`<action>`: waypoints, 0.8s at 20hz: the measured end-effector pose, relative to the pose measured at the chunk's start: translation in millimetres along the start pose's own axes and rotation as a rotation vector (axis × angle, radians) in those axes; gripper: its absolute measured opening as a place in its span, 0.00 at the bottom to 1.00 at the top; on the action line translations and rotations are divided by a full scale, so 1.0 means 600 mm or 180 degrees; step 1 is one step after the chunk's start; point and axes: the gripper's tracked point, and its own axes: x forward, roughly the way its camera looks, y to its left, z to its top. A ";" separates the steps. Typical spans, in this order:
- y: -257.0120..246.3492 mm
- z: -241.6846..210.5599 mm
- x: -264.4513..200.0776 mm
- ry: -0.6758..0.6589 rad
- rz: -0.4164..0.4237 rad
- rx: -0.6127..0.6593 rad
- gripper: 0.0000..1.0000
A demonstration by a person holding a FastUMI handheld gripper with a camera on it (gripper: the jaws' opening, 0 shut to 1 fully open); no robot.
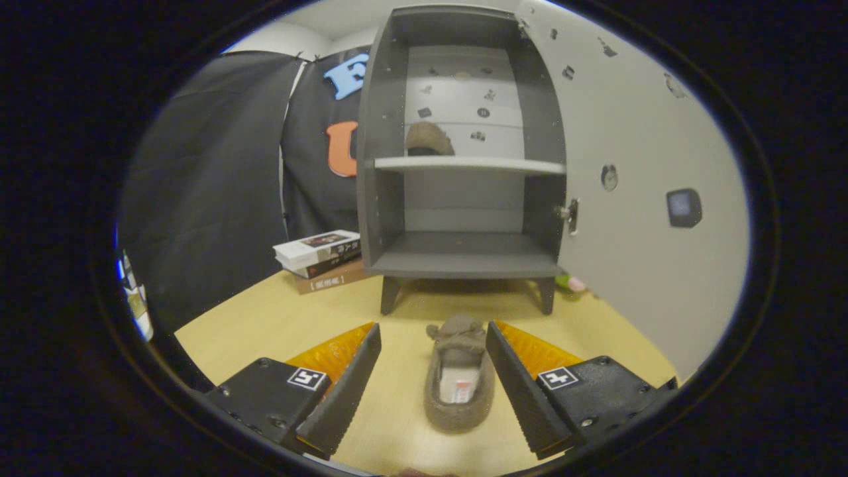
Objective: Open the shoe cabinet door, grab the shoes and put them into the shoe cabinet, then close the shoe cabinet door.
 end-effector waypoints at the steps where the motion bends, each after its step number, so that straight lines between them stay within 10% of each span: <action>1: 0.007 -0.021 0.018 0.0145 0.0057 0.0083 1.00; 7: -0.003 -0.089 0.101 0.0871 0.0014 0.0446 0.84; 16: -0.042 -0.103 0.147 0.1072 -0.0100 0.0451 0.13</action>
